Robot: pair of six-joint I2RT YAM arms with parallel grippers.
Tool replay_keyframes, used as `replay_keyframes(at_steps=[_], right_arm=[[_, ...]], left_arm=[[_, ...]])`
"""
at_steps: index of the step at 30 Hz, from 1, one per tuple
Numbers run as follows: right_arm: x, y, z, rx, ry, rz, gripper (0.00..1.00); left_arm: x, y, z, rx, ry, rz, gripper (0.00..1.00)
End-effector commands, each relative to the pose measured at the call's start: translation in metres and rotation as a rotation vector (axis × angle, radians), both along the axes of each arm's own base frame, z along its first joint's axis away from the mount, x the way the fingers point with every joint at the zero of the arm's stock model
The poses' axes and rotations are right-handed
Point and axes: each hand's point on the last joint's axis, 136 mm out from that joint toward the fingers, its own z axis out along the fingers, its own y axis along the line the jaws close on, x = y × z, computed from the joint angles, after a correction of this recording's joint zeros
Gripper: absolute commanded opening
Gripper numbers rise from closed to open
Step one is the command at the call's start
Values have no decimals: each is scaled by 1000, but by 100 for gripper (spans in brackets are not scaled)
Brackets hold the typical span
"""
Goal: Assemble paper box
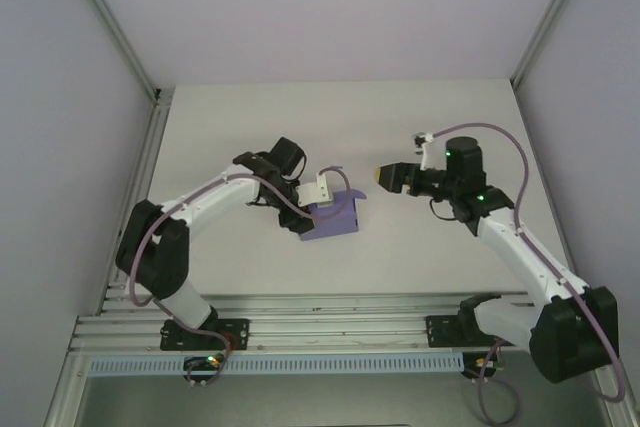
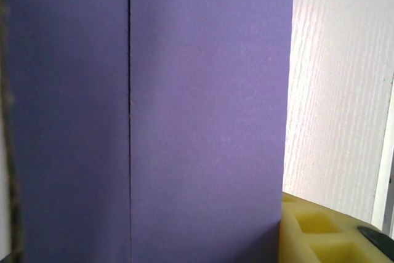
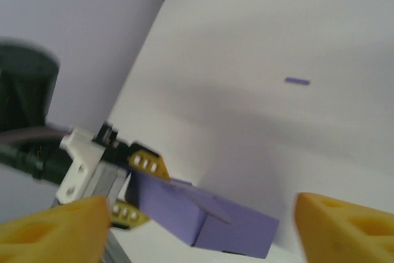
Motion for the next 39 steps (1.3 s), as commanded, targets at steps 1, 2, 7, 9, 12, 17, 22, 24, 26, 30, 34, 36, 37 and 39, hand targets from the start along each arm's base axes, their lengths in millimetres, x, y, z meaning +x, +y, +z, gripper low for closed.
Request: replay_keyframes(at_steps=[1, 2, 7, 9, 12, 17, 22, 24, 26, 30, 34, 36, 37, 39], right_arm=[[-5, 17, -11, -168, -54, 120, 65], [-6, 22, -15, -187, -46, 141, 63], [-6, 44, -29, -260, -53, 219, 60], [-3, 45, -39, -300, -43, 239, 62], [0, 47, -50, -333, -30, 271, 62], [-3, 45, -68, -377, 45, 292, 50], [-10, 44, -71, -386, 63, 299, 35], [-10, 44, -75, -406, 65, 294, 35], [-8, 43, -76, -422, 62, 287, 32], [-6, 47, -76, -423, 63, 290, 24], [-3, 51, -74, -404, 122, 240, 6], [-5, 56, -71, -362, 163, 210, 3], [-8, 60, -69, -343, 176, 201, 2], [-11, 65, -69, -329, 191, 161, 2]], left_arm=[[-5, -3, 3, -3, 60, -9, 38], [-2, -4, 2, 1, 59, -5, 38], [0, -5, -1, 3, 55, -10, 38], [0, -4, -3, 7, 55, -11, 38], [0, -5, -1, 6, 56, -11, 38], [2, -5, -1, 15, 48, -2, 38], [4, -8, 0, 17, 33, 4, 38], [6, -9, 0, 21, 24, 8, 38], [5, -10, 0, 26, 20, 4, 38], [4, -13, 2, 34, 1, -5, 38], [12, -15, -1, 66, -42, 22, 37], [15, -17, -2, 81, -49, 34, 37], [17, -19, -2, 83, -51, 37, 37], [19, -23, -3, 84, -56, 48, 37]])
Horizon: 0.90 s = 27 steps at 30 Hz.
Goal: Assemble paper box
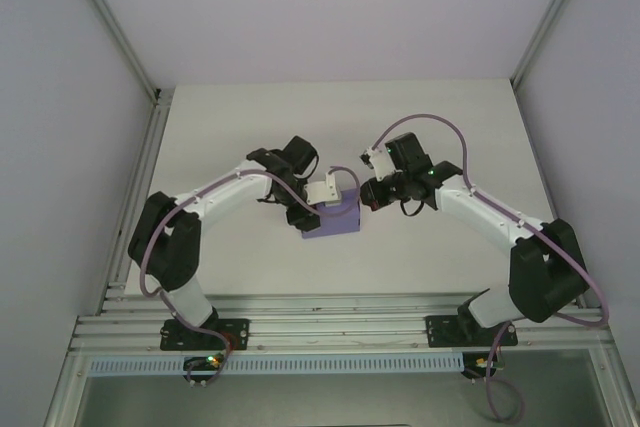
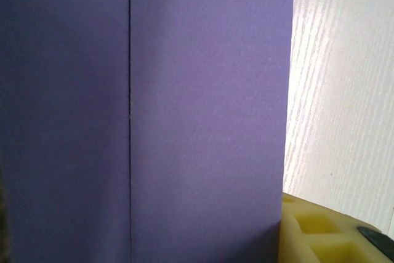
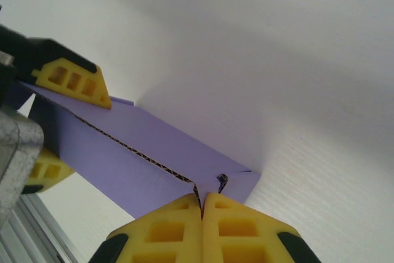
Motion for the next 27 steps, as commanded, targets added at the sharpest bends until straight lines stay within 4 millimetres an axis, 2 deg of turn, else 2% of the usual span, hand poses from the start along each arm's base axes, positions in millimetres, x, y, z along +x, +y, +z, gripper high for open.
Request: replay_keyframes(at_steps=[1, 4, 7, 11, 14, 17, 22, 27], right_arm=[[-9, 18, 10, 71, 58, -89, 2], [-5, 12, 5, 86, 84, -232, 2], [-9, 15, -8, 61, 33, -215, 2], [-12, 14, -14, 86, -39, -234, 3], [-21, 20, -28, 87, -78, -196, 3], [-25, 8, -48, 26, -37, -240, 2], [-38, 4, -66, -15, -22, -247, 1], [-60, -8, -79, -78, -17, -224, 0]], left_arm=[[10, -14, 2, -3, -29, 25, 37], [11, -20, 2, -22, -29, 26, 37], [12, -23, 3, -37, -28, 34, 37], [16, -24, 3, -38, -33, 55, 37], [15, -24, 2, -39, -30, 55, 37], [16, -24, 2, -36, -37, 65, 37], [18, -25, 3, -42, -38, 75, 37], [22, -22, 2, -27, -52, 95, 37]])
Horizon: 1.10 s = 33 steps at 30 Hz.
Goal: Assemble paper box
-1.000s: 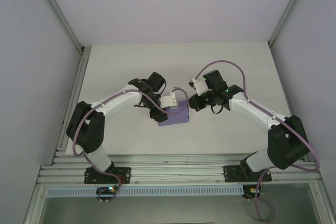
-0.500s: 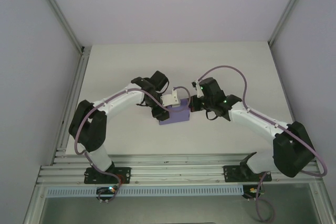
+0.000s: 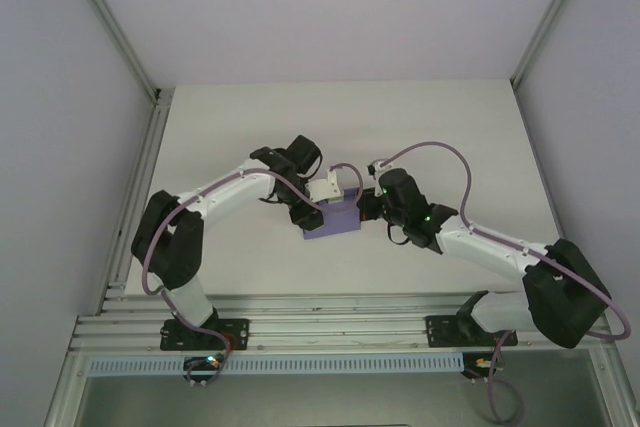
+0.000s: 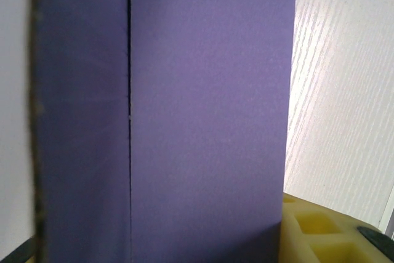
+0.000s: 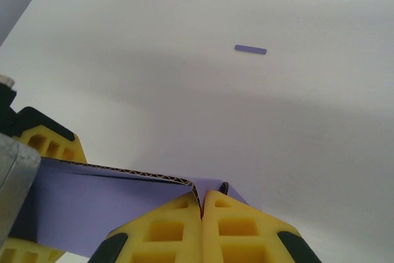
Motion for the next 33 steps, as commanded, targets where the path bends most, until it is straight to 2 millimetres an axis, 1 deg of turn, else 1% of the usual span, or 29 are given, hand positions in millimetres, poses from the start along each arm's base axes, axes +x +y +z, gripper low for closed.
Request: replay_keyframes(at_steps=[1, 5, 9, 12, 14, 16, 19, 20, 22, 23, 25, 27, 28, 30, 31, 33], right_arm=[[-66, -9, -73, -144, 247, 103, 0], [-83, -12, -83, -144, 233, 125, 0], [-88, -12, -94, -147, 223, 120, 1], [-96, 1, -102, -176, 204, 192, 1], [-97, -1, -111, -230, 224, 175, 1], [-97, -1, -116, -233, 236, 166, 0], [-97, -1, -114, -227, 233, 160, 0], [-96, -3, -112, -231, 228, 152, 0], [-96, -8, -107, -245, 208, 142, 0], [-96, -11, -105, -252, 204, 139, 0], [-97, -18, -103, -275, 197, 130, 0], [-98, -21, -100, -283, 194, 129, 0], [-98, -19, -98, -279, 193, 135, 0], [-94, -15, -95, -267, 188, 126, 0], [-93, -12, -95, -258, 196, 121, 0], [-91, -8, -96, -255, 207, 115, 0]], left_arm=[[22, -20, 2, -42, -84, 20, 37], [25, -20, 3, -45, -94, 29, 37], [29, -23, 5, -54, -100, 53, 37], [32, -25, 5, -59, -107, 68, 37], [33, -27, 7, -65, -105, 71, 38], [34, -27, 7, -66, -109, 72, 39], [35, -27, 10, -65, -118, 75, 41], [35, -26, 10, -65, -118, 78, 43], [33, -26, 11, -67, -120, 74, 43], [33, -26, 12, -70, -122, 75, 47], [34, -26, 15, -72, -127, 80, 50], [34, -26, 20, -80, -128, 91, 58], [32, -27, 23, -91, -129, 90, 59], [32, -27, 31, -112, -138, 99, 69], [31, -27, 36, -124, -147, 105, 72], [29, -26, 46, -152, -161, 117, 83]])
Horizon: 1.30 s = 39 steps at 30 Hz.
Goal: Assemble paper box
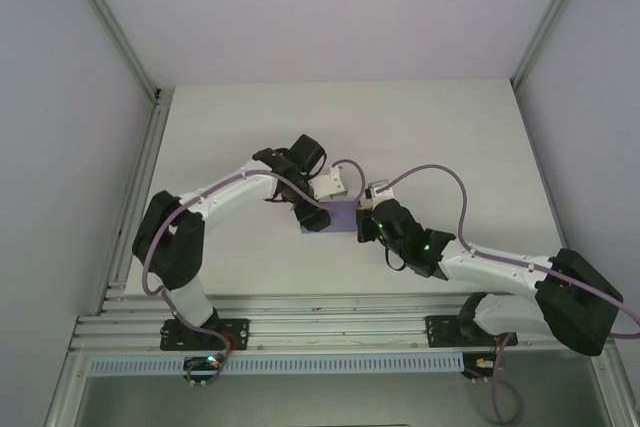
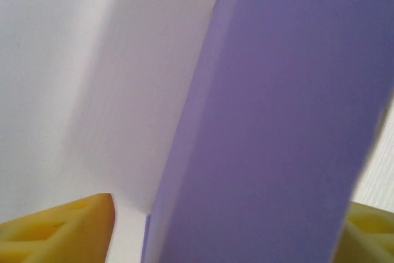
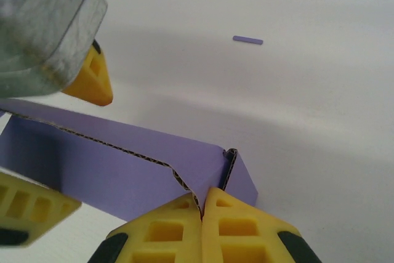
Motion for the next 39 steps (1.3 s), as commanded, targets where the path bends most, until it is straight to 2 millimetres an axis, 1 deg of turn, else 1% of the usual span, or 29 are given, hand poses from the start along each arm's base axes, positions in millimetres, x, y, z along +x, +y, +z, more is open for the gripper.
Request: replay_keyframes(at_steps=[1, 2, 4, 5, 8, 10, 12, 14, 15, 16, 17, 18, 19, 21, 23, 26, 29, 31, 33, 35, 39], right_arm=[[-55, -13, -80, -183, 313, 102, 0], [-53, -13, -79, -193, 309, 94, 0], [-47, -15, -77, -219, 303, 70, 0], [-44, -15, -75, -225, 308, 57, 0], [-38, -14, -68, -243, 326, 26, 0], [-35, -15, -63, -260, 338, 1, 0], [-34, -17, -61, -276, 349, -20, 0], [-34, -17, -66, -293, 375, -31, 0], [-34, -17, -67, -294, 387, -44, 0], [-33, -16, -67, -298, 395, -47, 0], [-33, -15, -68, -299, 408, -57, 0], [-32, -14, -68, -305, 421, -65, 0], [-32, -12, -68, -309, 428, -63, 0], [-30, -11, -68, -321, 439, -66, 0], [-30, -10, -69, -326, 443, -62, 0], [-31, -5, -68, -309, 444, -37, 0], [-32, -5, -68, -310, 443, -31, 0], [-32, -6, -67, -308, 441, -30, 0], [-32, -6, -67, -308, 440, -29, 0], [-32, -6, -68, -309, 443, -28, 0], [-33, -5, -71, -315, 449, -20, 0]], left_arm=[[11, -14, 44, -137, -109, 36, 85], [8, -13, 47, -149, -115, 32, 89], [9, -9, 53, -165, -148, 52, 98], [9, -7, 56, -171, -157, 67, 100], [13, 7, 70, -179, -192, 155, 100], [23, 26, 82, -174, -222, 296, 100], [31, 53, 91, -154, -241, 485, 100], [29, 79, 92, -126, -231, 649, 100], [25, 90, 92, -117, -217, 724, 98], [19, 99, 88, -108, -198, 779, 95], [12, 106, 86, -107, -175, 825, 89], [4, 110, 82, -114, -141, 853, 78], [-4, 111, 80, -131, -112, 863, 73], [-14, 109, 71, -183, -59, 868, 66], [-18, 107, 66, -216, -23, 868, 61], [-7, 104, 65, -251, -15, 860, 57], [4, 100, 61, -263, 19, 841, 49], [7, 96, 58, -257, 30, 816, 43], [6, 88, 56, -274, 57, 783, 38], [4, 84, 56, -287, 76, 762, 36], [5, 84, 53, -285, 73, 764, 37]])
